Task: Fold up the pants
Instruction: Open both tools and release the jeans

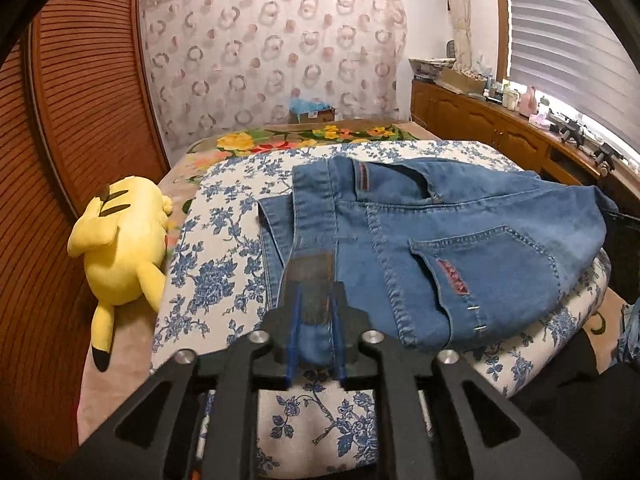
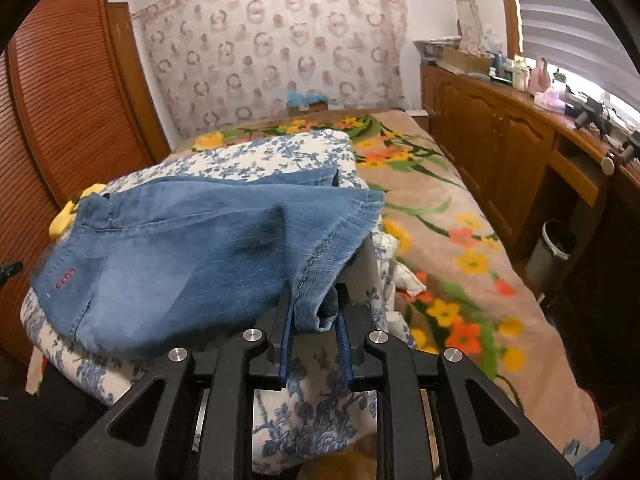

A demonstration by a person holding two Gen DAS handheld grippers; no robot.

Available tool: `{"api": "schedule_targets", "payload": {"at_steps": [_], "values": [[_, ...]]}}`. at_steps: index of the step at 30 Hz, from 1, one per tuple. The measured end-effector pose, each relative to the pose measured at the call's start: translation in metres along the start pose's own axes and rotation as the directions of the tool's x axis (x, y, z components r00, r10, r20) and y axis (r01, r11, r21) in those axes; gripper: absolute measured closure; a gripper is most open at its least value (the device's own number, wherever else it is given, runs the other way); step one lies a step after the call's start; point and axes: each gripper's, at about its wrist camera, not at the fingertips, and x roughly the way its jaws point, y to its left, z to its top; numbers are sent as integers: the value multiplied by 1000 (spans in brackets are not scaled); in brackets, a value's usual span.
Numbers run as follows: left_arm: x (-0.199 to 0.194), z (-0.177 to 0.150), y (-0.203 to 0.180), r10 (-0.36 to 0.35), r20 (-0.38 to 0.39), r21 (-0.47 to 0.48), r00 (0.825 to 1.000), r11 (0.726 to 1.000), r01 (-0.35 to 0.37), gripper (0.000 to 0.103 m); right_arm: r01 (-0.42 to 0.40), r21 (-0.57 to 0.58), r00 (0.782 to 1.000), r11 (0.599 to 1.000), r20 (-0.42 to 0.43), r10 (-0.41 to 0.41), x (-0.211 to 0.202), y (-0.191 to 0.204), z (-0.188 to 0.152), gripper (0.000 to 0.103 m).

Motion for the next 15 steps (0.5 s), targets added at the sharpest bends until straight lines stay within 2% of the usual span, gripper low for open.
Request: {"api": "schedule_targets", "payload": {"at_steps": [2, 4, 10, 15], "values": [[0, 3, -1, -9, 4, 4, 1000, 1000, 9, 77, -1, 0, 1000, 1000, 4, 1, -3, 2, 1, 84], [3, 5, -5, -23, 3, 12, 1000, 1000, 23, 62, -5, 3, 1000, 1000, 19, 5, -6, 4, 1, 82], [17, 11, -22, -60, -1, 41, 998, 997, 60, 59, -32, -2, 999, 999, 37, 32, -10, 13, 4, 80], [33, 22, -22, -87, -4, 29, 996, 996, 87, 59, -28, -5, 999, 1000, 41, 28, -9, 16, 9, 80]]}}
